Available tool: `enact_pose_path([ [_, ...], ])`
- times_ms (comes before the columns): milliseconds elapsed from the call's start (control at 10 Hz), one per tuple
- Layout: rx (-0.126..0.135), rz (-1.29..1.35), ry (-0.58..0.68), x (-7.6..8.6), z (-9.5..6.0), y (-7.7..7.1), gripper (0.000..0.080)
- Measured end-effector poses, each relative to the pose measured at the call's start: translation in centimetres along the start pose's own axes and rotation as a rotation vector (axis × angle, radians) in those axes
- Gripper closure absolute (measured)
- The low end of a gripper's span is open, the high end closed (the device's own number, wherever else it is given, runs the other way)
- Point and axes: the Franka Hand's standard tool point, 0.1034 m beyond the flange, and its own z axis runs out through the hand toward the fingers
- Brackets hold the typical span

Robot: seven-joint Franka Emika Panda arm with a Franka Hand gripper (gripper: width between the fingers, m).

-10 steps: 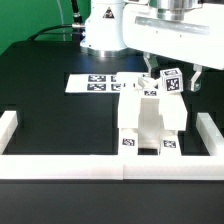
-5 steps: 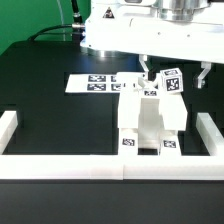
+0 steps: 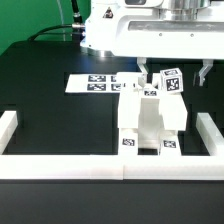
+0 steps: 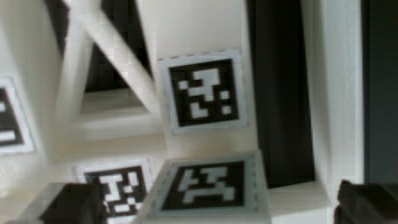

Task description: Assemble chair

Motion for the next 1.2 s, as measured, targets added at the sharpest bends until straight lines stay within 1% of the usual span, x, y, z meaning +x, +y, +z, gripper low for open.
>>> enact_pose_path([
  [200,-0.002,-0.115,0.000,0.04,0.00,0.14,0.0151],
  [300,-0.006,-0.185,0.000,0.07,0.00,0.30,0.0273],
  [400,-0.006,-0.152,0.000,0.06,0.01,0.29,0.0409],
  [500,-0.006,-0.152,0.000,0.06,0.01,0.30,0.0409],
  [600,-0.006,-0.152,0.000,0.07,0.01,0.31,0.0531],
  [900,-0.005,-0.107,0.000,0.06,0.01,0.30,0.0531],
  [1100,-0.002,0.077,0.000,0.04,0.03,0.22,0.0531],
  [1200,-0.002,0.103,0.000,0.04,0.03,0.22,0.0531],
])
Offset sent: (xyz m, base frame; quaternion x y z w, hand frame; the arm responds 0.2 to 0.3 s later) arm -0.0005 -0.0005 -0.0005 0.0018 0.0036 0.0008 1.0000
